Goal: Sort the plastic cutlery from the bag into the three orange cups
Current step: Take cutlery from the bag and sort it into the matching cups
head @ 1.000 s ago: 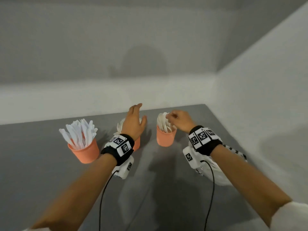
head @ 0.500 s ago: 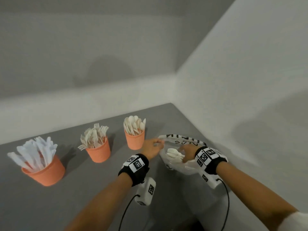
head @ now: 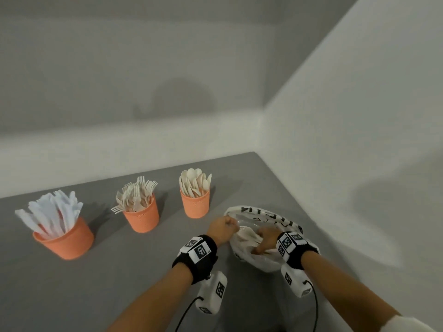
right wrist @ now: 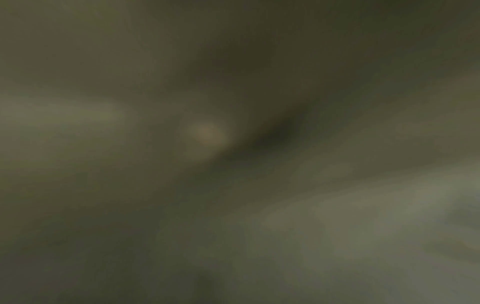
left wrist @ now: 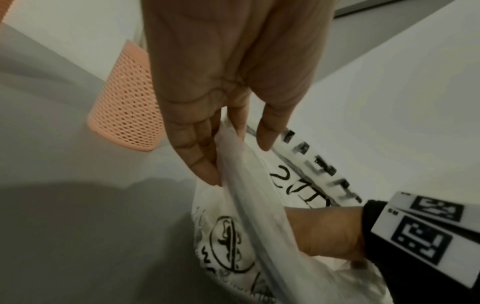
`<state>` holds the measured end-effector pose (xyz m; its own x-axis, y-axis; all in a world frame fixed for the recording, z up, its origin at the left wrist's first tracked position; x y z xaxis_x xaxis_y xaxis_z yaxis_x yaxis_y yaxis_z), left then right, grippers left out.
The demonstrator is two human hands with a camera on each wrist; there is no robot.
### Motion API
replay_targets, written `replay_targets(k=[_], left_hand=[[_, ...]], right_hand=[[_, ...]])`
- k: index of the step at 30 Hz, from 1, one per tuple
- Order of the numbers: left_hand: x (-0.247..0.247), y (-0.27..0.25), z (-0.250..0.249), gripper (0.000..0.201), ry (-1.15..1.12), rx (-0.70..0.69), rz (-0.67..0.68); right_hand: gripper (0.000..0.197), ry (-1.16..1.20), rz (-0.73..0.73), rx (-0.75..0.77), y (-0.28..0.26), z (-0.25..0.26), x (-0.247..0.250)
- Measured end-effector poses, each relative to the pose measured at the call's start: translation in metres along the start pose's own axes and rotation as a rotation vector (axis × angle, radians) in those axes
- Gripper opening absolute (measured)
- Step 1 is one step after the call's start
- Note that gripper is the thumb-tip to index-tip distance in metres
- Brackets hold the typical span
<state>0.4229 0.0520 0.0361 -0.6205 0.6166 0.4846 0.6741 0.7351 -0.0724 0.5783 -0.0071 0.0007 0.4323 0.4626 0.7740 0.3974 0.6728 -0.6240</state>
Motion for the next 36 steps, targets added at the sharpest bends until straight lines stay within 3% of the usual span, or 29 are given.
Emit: replay_targets(k=[4,8,10,17,25,29,36], left_hand=[[0.008,-0.001,-0.005,0.024,-0.072,0.025,-0.007],[0.011,0.003,-0.011,0.007,-0.188,0.083,-0.021],[0.011,0.006,-0.016,0.008,-0.21,0.086,-0.025],[0.008,0.015,-0.027,0.025,-0.203,0.128,-0.033],[0.004,0.018,-0.042,0.024,-0.229,0.18,-0.041],[0.004,0.018,-0.048,0.034,-0.247,0.186,-0.096],[0.006,0.012,-0.048,0.037,-0.371,0.166,-0.022]], right_hand=[[0.032,0.063,0.075,0.015,-0.001,0.002,0.009],[0.069,0.1,0.043,0.005,0.009,-0.003,0.017],[0.076,0.096,0.035,0.011,0.006,-0.003,0.018],[0.053,0.188,0.015,-0.077,0.01,-0.017,0.027],[0.035,0.305,-0.061,0.038,0.004,-0.023,0.044],[0.021,0.269,-0.075,0.126,-0.01,-0.014,0.052],[0.014,0.833,-0.212,0.218,-0.032,-0.004,0.087]])
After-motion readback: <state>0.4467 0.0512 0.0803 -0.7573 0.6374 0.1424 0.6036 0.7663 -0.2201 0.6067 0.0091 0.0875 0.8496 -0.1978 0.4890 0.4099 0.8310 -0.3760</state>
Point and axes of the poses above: each hand's wrist, its own y-axis towards the middle knuckle, its own x-axis out of the back of the hand, z = x × y, the point moved 3 cm from there along y, towards the middle knuckle, and after that the axes turned 14 degrees about -x, right-handed, at the moved point
